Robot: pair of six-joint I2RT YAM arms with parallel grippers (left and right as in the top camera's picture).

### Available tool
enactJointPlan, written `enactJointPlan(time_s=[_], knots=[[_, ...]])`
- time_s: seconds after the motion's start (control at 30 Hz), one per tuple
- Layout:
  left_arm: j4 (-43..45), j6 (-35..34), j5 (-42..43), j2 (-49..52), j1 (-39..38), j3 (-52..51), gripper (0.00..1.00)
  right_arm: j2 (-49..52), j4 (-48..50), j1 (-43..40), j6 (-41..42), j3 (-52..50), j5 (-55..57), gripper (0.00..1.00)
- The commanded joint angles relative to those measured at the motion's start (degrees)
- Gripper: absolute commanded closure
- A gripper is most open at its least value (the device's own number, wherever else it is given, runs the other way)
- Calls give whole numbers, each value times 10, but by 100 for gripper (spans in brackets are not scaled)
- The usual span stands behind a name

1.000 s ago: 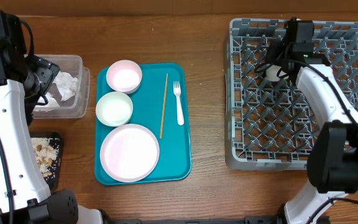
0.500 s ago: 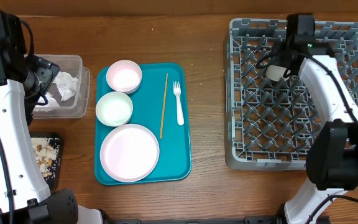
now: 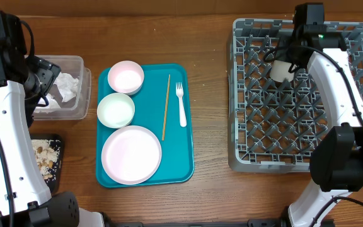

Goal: Sort waste into correct bins and load items into the dishwasher
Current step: 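Regrasp the cup in the rack with the right gripper and adjust it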

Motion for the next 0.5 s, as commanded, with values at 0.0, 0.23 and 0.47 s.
enactJointPlan(time_s=[0.0, 0.23, 0.47], knots=[[1, -12, -2, 3, 2, 4, 0, 5, 32, -10, 0, 16, -3, 96], [1, -12, -2, 3, 2, 4, 0, 41, 43, -20, -9, 16, -16, 96], [1, -12, -2, 3, 2, 4, 0, 54, 19, -20, -16, 16, -24, 96]])
